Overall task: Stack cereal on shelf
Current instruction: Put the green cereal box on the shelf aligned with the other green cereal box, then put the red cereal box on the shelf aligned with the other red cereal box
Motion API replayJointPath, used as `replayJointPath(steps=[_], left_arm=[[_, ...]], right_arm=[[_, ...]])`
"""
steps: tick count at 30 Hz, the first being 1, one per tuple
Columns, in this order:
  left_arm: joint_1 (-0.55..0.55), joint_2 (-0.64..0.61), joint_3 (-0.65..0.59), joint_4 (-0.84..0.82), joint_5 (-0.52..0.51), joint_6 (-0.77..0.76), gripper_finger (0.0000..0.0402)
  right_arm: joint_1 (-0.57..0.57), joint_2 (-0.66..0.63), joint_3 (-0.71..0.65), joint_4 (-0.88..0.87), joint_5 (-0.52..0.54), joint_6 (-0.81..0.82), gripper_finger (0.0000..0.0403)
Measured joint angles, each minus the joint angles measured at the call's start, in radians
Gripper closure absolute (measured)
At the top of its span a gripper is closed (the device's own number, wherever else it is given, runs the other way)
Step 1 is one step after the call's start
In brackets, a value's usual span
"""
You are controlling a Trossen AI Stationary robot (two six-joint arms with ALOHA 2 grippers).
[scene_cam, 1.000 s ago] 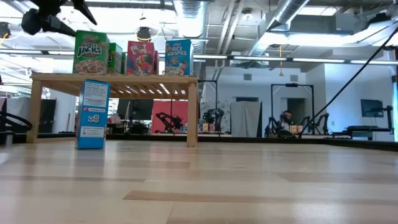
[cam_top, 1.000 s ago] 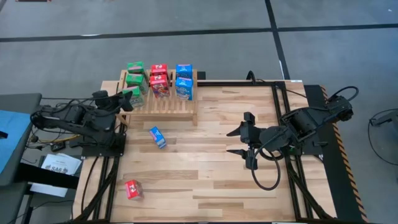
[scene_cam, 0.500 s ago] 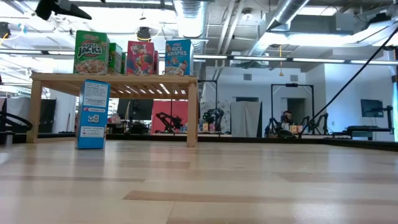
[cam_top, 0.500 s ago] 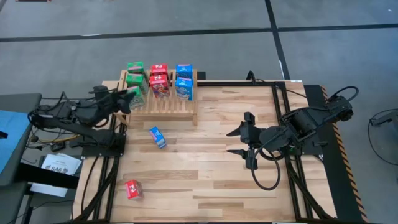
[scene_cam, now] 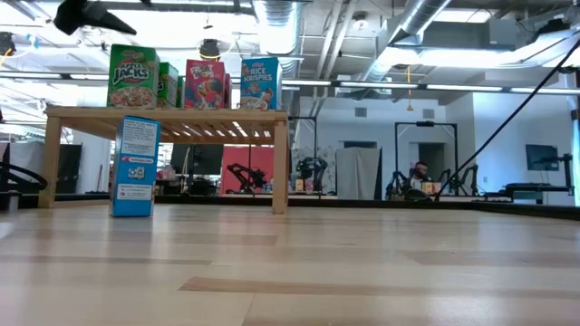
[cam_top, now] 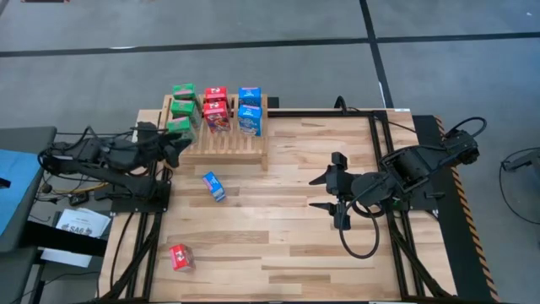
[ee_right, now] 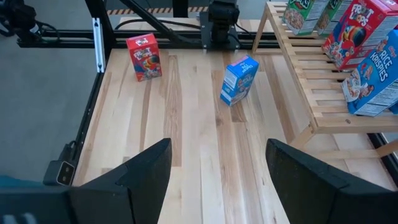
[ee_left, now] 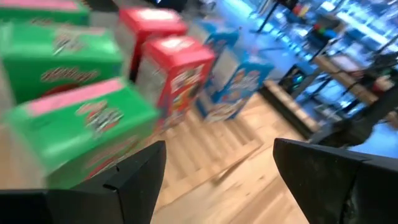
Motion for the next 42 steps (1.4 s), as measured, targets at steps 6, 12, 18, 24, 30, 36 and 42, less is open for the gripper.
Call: replayJointPath(steps=[6,12,18,24,30,36,42], left_arm=[[0.0,0.0,0.0,-0.182,-0.001,-0.141,0.0115],[0.0,0.0,0.0,-0.253,-0.044,-0.194,0.0115],[0.0,0.0,0.0,-0.259,-0.124,-0.194,0.0115],[0.0,0.0,0.0,-0.261,-0.126,-0.193,0.0115],[0.0,0.0,-0.001,-0.259,-0.1,-0.192,0.0115],[0.0,0.0,-0.001,-0.22,-0.116,-0.146,0.0115],[0.0,0.0,-0.001,-0.067,-0.116,0.008,0.0115]], right_arm=[[0.0,0.0,0.0,0.001,0.0,0.003,0.0117],[0.0,0.0,0.0,0.002,0.0,0.003,0.0117],[0.0,0.0,0.0,0.003,0.0,0.002,0.0117],[0.0,0.0,0.0,0.003,0.0,0.002,0.0117],[0.0,0.0,0.0,0.002,0.0,0.002,0.0117],[-0.012,0.0,0.0,0.003,0.0,-0.001,0.0117],[-0.068,0.0,0.0,0.007,0.001,-0.046,0.0117]])
